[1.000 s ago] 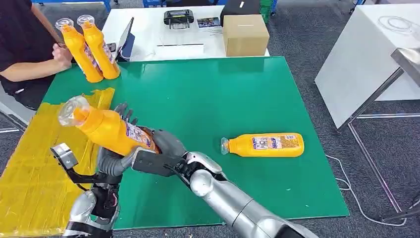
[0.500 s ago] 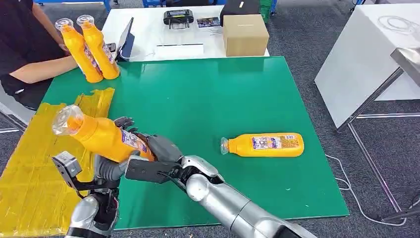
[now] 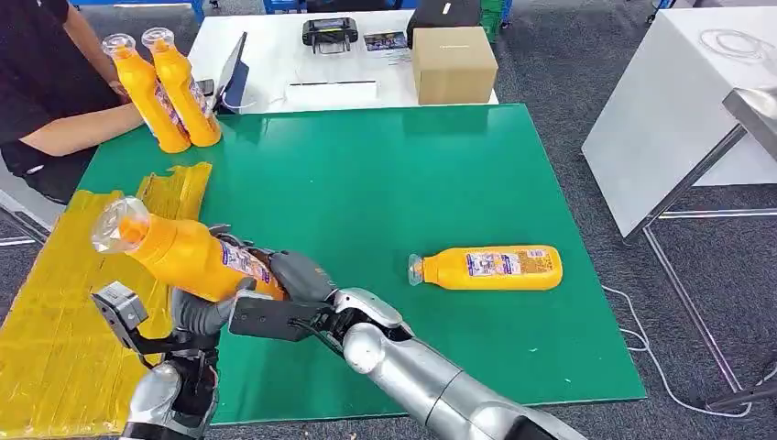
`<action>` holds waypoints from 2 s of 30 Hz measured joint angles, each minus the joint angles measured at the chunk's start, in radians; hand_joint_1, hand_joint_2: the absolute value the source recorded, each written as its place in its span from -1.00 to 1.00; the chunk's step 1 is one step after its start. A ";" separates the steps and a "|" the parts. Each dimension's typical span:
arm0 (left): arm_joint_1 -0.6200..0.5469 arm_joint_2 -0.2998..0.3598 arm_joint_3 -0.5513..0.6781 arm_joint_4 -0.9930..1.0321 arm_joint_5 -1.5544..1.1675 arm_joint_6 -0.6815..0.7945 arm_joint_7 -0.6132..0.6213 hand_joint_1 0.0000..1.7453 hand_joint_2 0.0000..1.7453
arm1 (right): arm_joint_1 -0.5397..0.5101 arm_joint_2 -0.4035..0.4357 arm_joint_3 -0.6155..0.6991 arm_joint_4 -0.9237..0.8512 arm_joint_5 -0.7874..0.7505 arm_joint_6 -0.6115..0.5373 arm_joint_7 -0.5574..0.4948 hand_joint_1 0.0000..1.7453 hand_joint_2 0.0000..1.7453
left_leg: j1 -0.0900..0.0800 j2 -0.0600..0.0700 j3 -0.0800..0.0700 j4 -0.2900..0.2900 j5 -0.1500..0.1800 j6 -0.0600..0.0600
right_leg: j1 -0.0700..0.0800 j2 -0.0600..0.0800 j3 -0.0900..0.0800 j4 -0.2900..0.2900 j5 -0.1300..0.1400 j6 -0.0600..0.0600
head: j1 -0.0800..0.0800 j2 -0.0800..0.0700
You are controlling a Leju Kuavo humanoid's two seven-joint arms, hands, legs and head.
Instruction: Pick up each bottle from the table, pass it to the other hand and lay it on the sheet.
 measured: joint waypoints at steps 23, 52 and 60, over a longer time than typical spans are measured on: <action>-0.058 0.108 0.234 0.012 -0.481 0.189 -0.109 1.00 1.00 | 0.042 -0.201 -0.127 -0.158 0.062 -0.034 -0.013 -1.00 1.00 | 0.000 0.000 -0.001 0.000 0.000 0.000 | 0.000 0.000 0.000 0.000 0.000 0.000 | 0.000 0.000; -0.002 0.356 0.284 0.423 -1.304 0.572 -0.015 1.00 1.00 | -0.021 -0.500 -0.240 -0.336 0.008 0.166 -0.002 -1.00 1.00 | -0.002 -0.001 0.000 0.000 0.000 0.000 | -0.001 -0.001 0.001 0.000 0.000 0.000 | 0.000 0.000; -0.010 0.359 0.276 0.443 -1.304 0.573 -0.015 1.00 1.00 | -0.026 -0.515 -0.232 -0.342 0.008 0.166 -0.001 -1.00 1.00 | -0.001 -0.001 0.002 0.000 0.000 0.000 | 0.000 -0.001 0.003 0.000 0.000 0.000 | 0.000 0.000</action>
